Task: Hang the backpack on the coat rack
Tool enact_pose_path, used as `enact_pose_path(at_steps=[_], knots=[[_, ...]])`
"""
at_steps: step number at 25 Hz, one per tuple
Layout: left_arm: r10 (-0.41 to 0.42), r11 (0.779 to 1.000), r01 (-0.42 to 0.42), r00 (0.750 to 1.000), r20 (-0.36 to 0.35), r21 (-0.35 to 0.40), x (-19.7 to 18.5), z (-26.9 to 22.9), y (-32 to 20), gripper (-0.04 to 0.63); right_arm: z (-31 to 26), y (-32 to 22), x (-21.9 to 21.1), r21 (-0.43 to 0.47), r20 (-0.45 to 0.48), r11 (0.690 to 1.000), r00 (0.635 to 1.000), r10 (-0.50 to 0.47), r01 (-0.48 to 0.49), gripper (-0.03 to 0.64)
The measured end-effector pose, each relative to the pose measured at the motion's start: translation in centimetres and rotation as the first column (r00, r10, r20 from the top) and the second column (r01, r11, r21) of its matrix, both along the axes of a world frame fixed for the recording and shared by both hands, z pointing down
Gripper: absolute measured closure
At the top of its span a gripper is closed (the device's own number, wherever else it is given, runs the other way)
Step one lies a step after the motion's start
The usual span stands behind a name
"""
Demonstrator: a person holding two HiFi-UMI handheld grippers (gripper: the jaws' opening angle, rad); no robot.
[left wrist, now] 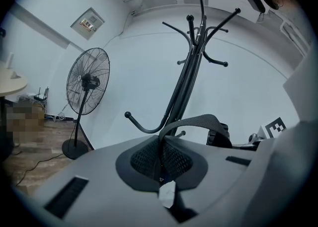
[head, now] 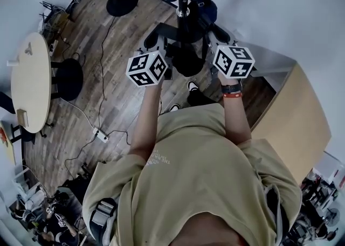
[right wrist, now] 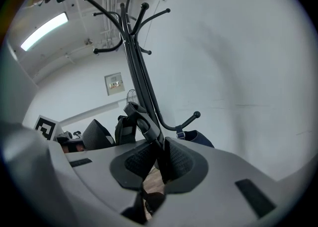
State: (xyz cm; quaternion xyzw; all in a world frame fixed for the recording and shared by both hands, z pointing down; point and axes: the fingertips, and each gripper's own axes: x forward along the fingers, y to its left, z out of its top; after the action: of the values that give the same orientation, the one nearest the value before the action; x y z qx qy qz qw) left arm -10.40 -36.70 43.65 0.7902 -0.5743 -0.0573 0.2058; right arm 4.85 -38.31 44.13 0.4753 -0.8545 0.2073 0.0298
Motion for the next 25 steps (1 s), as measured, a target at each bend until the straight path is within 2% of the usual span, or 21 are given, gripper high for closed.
enact_pose_path(at_steps=[18,25], knots=[[-0.026,0.994,0.029,0.999,0.023,-0.11,-1.4,5.4,-1.5,0.571,5.4,-0.5,0.8,-0.117,-0.05,0.992,0.998,0.033,-0.039,0.554],[-0.059,0.983,0.063,0.998,0.031,-0.172,-3.3,8.6,-1.8,0.571,7.9,-0.3,1.1,-0.169,-0.061,0.984,0.997,0.046,-0.056,0.554]])
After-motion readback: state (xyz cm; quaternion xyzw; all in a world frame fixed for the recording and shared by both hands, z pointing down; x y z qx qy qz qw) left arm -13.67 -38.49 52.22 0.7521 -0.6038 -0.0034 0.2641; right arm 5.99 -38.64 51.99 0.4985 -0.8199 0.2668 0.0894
